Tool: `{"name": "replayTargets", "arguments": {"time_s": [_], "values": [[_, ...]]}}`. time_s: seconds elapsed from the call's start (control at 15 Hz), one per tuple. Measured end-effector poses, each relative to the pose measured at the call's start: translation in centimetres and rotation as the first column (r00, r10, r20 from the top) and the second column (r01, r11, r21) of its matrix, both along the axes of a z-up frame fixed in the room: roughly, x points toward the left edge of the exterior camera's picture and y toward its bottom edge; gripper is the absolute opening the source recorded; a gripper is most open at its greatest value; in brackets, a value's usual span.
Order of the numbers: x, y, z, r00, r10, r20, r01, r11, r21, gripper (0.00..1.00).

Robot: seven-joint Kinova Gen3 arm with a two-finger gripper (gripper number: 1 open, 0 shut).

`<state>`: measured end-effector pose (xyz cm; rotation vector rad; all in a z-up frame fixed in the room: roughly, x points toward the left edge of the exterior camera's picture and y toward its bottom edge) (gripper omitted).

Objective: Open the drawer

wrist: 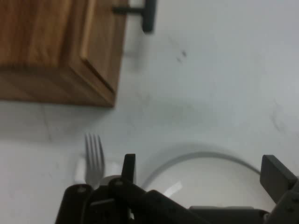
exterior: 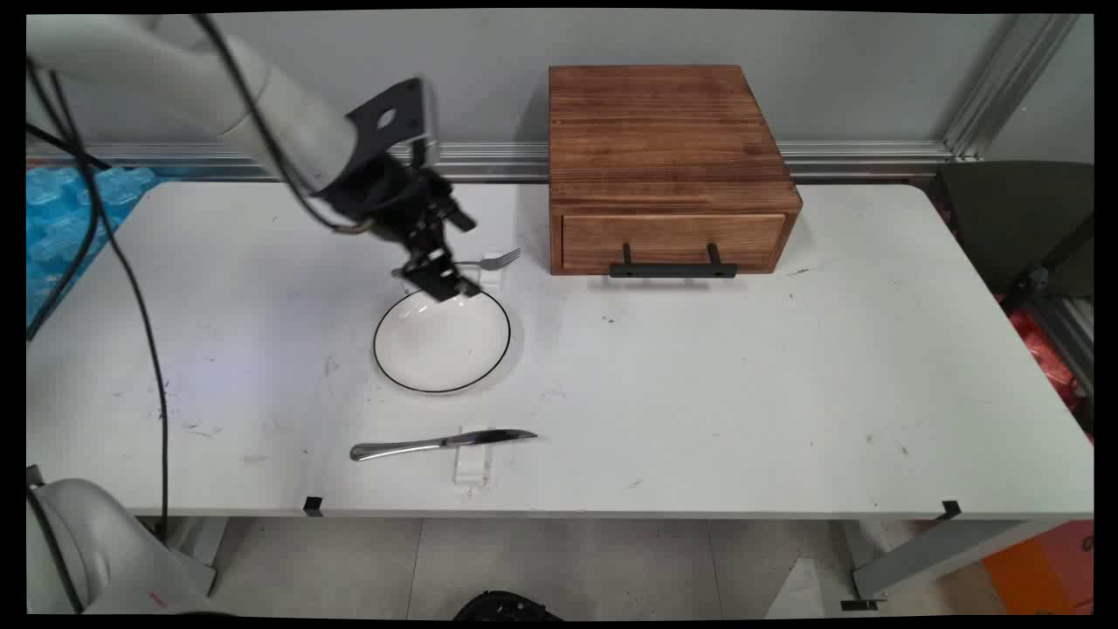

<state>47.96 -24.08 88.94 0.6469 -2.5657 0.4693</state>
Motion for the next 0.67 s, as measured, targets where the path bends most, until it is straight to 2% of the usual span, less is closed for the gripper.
{"name": "replayTargets", "arguments": {"time_s": [0.67], "values": [[-6.7,-6.4,0.7,0.999,-0.017,-0.034,0.014,0.997,-0.075,1.00]]}}
